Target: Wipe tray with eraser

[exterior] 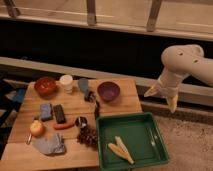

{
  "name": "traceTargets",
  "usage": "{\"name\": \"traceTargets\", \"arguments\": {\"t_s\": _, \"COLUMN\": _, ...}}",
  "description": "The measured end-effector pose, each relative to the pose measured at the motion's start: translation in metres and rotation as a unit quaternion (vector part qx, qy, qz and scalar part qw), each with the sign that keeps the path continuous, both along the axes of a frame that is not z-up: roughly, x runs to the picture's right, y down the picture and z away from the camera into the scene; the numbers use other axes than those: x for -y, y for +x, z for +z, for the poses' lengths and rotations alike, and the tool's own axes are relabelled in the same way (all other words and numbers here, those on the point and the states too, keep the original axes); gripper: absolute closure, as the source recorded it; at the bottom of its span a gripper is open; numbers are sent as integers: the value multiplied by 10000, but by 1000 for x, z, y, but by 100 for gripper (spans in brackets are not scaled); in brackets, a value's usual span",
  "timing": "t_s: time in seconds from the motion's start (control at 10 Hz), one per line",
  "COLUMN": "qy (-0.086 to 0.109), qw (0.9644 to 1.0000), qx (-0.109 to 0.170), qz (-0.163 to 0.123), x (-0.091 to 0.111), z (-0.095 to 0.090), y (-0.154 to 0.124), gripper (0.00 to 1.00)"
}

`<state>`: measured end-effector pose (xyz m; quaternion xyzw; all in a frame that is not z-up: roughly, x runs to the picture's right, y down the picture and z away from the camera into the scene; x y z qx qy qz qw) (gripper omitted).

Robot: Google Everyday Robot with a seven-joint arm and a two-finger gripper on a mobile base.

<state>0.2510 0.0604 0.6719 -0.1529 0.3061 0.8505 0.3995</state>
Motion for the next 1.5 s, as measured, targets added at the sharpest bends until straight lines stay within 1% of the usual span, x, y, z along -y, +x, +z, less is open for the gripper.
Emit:
{"name": "traceTargets", "arguments": {"t_s": 0.2, "qy": 16, "qw": 9992, "qx": 245, "qz": -309, "x": 10, "z": 10, "y": -45, "gripper": 20}}
{"name": "traceTargets", "arguments": {"t_s": 0.3, "qy": 9, "qw": 9981, "qx": 390, "qz": -469, "x": 14, "z": 15, "y": -71, "gripper": 20}}
{"name": "traceTargets", "arguments": {"t_s": 0.4, "qy": -43, "qw": 9958, "qx": 576, "qz": -707, "x": 13, "z": 23, "y": -102, "gripper": 20}}
{"name": "traceTargets", "arguments": {"t_s": 0.5, "qy": -96, "qw": 9937, "qx": 713, "qz": -857, "x": 9, "z": 26, "y": -124, "gripper": 20}}
{"name": "traceTargets", "arguments": {"t_s": 0.6, "qy": -166, "qw": 9904, "qx": 913, "qz": -1027, "x": 3, "z": 29, "y": -150, "gripper": 20}}
{"name": "traceTargets", "arguments": {"t_s": 0.7, "qy": -183, "qw": 9895, "qx": 974, "qz": -1048, "x": 1, "z": 29, "y": -156, "gripper": 20}}
{"name": "traceTargets", "arguments": {"t_s": 0.9, "qy": -180, "qw": 9897, "qx": 943, "qz": -1065, "x": 1, "z": 29, "y": -152, "gripper": 20}}
{"name": "traceTargets", "arguments": {"t_s": 1.0, "qy": -181, "qw": 9892, "qx": 980, "qz": -1070, "x": 2, "z": 29, "y": -157, "gripper": 20}}
{"name": "traceTargets", "arguments": {"t_s": 1.2, "qy": -147, "qw": 9898, "qx": 948, "qz": -1050, "x": 2, "z": 28, "y": -152, "gripper": 20}}
{"name": "traceTargets", "arguments": {"t_s": 1.3, "qy": 51, "qw": 9898, "qx": 940, "qz": -1066, "x": 10, "z": 27, "y": -154, "gripper": 20}}
{"name": "traceTargets", "arguments": {"t_s": 1.4, "qy": 203, "qw": 9880, "qx": 994, "qz": -1167, "x": 19, "z": 25, "y": -163, "gripper": 20}}
{"name": "traceTargets", "arguments": {"t_s": 1.5, "qy": 250, "qw": 9858, "qx": 1086, "qz": -1253, "x": 24, "z": 26, "y": -174, "gripper": 20}}
